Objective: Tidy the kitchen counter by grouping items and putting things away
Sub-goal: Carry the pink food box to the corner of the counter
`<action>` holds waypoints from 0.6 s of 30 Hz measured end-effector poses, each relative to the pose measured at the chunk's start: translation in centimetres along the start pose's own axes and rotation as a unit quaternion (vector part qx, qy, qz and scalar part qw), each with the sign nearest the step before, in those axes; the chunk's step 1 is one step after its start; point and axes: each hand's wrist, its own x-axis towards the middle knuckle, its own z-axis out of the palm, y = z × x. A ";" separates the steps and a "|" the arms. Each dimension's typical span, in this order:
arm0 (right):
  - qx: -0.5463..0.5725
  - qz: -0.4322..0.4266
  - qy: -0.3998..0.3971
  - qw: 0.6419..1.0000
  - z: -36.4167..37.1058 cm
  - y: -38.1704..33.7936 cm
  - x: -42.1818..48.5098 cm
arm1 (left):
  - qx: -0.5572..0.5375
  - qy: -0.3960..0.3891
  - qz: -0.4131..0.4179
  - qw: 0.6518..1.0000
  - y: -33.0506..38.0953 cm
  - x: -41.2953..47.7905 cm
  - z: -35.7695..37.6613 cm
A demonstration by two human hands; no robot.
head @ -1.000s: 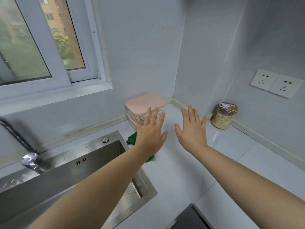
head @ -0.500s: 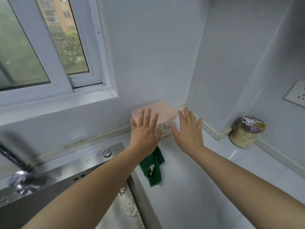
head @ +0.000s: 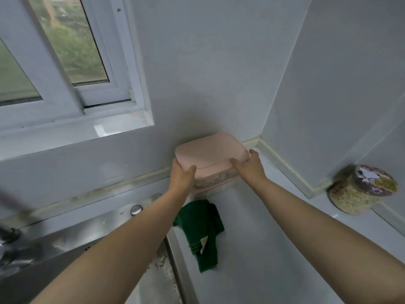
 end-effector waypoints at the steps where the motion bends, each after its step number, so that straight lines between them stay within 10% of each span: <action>1: 0.018 0.024 -0.005 1.000 0.0 0.0 1.0 | 0.002 0.005 -0.015 1.000 0.0 0.6 0.2; 7: 0.192 0.193 0.002 0.962 0.9 0.7 4.5 | 0.042 -0.006 -0.143 0.989 -0.5 3.2 1.0; 18: 0.257 0.219 0.019 0.941 2.0 1.5 5.3 | -0.037 0.000 -0.173 0.984 -0.9 2.9 1.8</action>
